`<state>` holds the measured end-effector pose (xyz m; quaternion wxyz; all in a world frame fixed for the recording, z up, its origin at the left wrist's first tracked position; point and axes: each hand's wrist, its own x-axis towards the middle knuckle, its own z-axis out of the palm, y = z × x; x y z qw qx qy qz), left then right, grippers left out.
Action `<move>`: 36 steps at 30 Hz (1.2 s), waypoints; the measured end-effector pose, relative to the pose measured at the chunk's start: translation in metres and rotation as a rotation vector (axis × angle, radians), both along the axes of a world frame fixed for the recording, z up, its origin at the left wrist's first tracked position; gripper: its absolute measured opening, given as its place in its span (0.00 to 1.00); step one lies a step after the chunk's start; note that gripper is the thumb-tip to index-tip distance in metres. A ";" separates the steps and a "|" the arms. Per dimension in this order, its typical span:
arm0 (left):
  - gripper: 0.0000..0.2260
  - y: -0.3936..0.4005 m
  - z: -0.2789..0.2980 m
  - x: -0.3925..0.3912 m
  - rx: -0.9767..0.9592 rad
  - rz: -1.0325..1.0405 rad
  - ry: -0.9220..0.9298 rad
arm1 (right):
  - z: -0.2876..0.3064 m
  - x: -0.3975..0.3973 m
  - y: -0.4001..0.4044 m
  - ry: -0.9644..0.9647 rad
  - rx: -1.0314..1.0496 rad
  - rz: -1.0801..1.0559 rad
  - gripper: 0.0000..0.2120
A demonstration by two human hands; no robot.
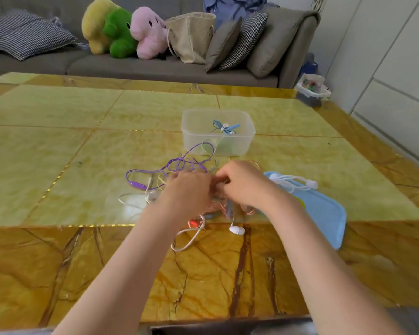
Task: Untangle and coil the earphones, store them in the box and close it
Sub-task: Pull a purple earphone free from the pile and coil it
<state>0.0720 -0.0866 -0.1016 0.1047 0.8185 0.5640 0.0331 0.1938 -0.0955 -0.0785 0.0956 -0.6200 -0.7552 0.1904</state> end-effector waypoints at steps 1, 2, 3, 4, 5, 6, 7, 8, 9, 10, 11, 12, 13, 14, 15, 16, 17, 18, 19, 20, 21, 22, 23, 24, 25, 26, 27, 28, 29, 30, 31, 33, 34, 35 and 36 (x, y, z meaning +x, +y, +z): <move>0.14 -0.001 -0.002 0.001 0.022 -0.024 0.018 | 0.004 0.001 0.003 0.014 0.064 -0.046 0.09; 0.15 -0.002 -0.004 0.001 0.030 -0.054 0.022 | 0.007 0.002 0.006 0.031 0.149 -0.096 0.10; 0.16 -0.001 -0.005 0.000 0.032 -0.089 0.012 | 0.012 0.001 0.011 0.054 0.239 -0.132 0.12; 0.18 0.000 -0.006 0.000 0.028 -0.121 -0.002 | 0.017 -0.003 0.018 0.088 0.301 -0.142 0.14; 0.19 0.000 -0.004 0.000 0.023 -0.138 -0.018 | 0.020 -0.009 0.026 0.126 0.323 -0.116 0.15; 0.20 0.001 -0.003 0.000 0.017 -0.141 -0.029 | 0.021 -0.018 0.036 0.156 0.304 -0.058 0.16; 0.20 0.001 -0.002 0.000 0.018 -0.133 -0.034 | 0.019 -0.029 0.047 0.166 0.263 0.007 0.16; 0.20 0.001 -0.002 0.000 0.025 -0.121 -0.028 | 0.015 -0.040 0.059 0.147 0.209 0.061 0.17; 0.19 0.001 -0.002 0.000 0.035 -0.106 -0.012 | 0.008 -0.049 0.071 0.103 0.147 0.093 0.18; 0.18 0.002 -0.002 0.000 0.044 -0.088 0.010 | -0.001 -0.058 0.082 0.050 0.078 0.107 0.18; 0.17 0.001 -0.003 0.000 0.048 -0.067 0.032 | -0.009 -0.064 0.091 -0.005 0.018 0.117 0.18; 0.16 0.002 -0.003 0.000 0.045 -0.050 0.053 | -0.016 -0.067 0.097 -0.061 -0.024 0.125 0.18; 0.15 0.002 -0.003 0.000 0.045 -0.043 0.074 | -0.020 -0.067 0.100 -0.119 -0.042 0.124 0.17; 0.16 0.002 -0.003 0.000 0.049 -0.048 0.090 | -0.021 -0.064 0.101 -0.160 -0.038 0.114 0.16; 0.17 0.003 -0.003 -0.001 0.048 -0.061 0.095 | -0.020 -0.061 0.099 -0.172 -0.026 0.096 0.15; 0.18 0.004 -0.002 -0.002 0.039 -0.077 0.086 | -0.020 -0.056 0.098 -0.161 -0.006 0.070 0.13; 0.20 0.006 -0.001 -0.002 0.030 -0.095 0.069 | -0.018 -0.051 0.097 -0.136 0.033 0.043 0.12; 0.22 0.007 0.000 -0.003 0.018 -0.107 0.062 | -0.015 -0.046 0.094 -0.101 0.070 0.018 0.12; 0.22 0.009 0.002 -0.003 0.014 -0.106 0.064 | -0.009 -0.042 0.090 -0.051 0.104 -0.009 0.12; 0.22 0.009 0.003 -0.003 0.022 -0.094 0.071 | -0.003 -0.036 0.087 0.006 0.127 -0.038 0.12; 0.21 0.010 0.004 -0.003 0.046 -0.078 0.072 | 0.005 -0.030 0.083 0.076 0.139 -0.065 0.11; 0.20 0.010 0.005 -0.002 0.080 -0.064 0.065 | 0.014 -0.022 0.080 0.163 0.147 -0.096 0.10; 0.18 0.011 0.005 -0.001 0.123 -0.058 0.056 | 0.023 -0.013 0.077 0.249 0.166 -0.139 0.09; 0.16 0.011 0.005 -0.001 0.162 -0.060 0.049 | 0.031 -0.006 0.075 0.317 0.203 -0.189 0.08; 0.14 0.012 0.005 -0.001 0.195 -0.070 0.039 | 0.039 0.001 0.074 0.359 0.259 -0.234 0.08; 0.13 0.012 0.006 0.000 0.227 -0.080 0.025 | 0.045 0.006 0.074 0.367 0.335 -0.277 0.07; 0.11 0.012 0.007 0.001 0.259 -0.083 0.007 | 0.049 0.010 0.075 0.370 0.409 -0.325 0.06; 0.11 0.012 0.009 0.003 0.289 -0.072 -0.015 | 0.053 0.013 0.076 0.400 0.469 -0.382 0.06; 0.10 0.012 0.011 0.004 0.310 -0.050 -0.034 | 0.058 0.015 0.078 0.470 0.510 -0.437 0.05; 0.10 0.012 0.012 0.005 0.325 -0.025 -0.046 | 0.063 0.018 0.079 0.571 0.540 -0.484 0.06; 0.10 0.012 0.013 0.006 0.336 -0.001 -0.047 | 0.067 0.019 0.081 0.671 0.564 -0.528 0.08; 0.10 0.011 0.016 0.005 0.358 0.042 -0.031 | 0.073 0.023 0.081 0.780 0.616 -0.593 0.12; 0.10 0.012 0.017 0.003 0.370 0.063 -0.022 | 0.077 0.026 0.079 0.790 0.650 -0.613 0.13; 0.10 0.012 0.018 0.001 0.383 0.089 -0.021 | 0.080 0.028 0.078 0.796 0.684 -0.642 0.13; 0.11 0.013 0.018 -0.001 0.397 0.118 -0.033 | 0.085 0.032 0.076 0.827 0.718 -0.674 0.14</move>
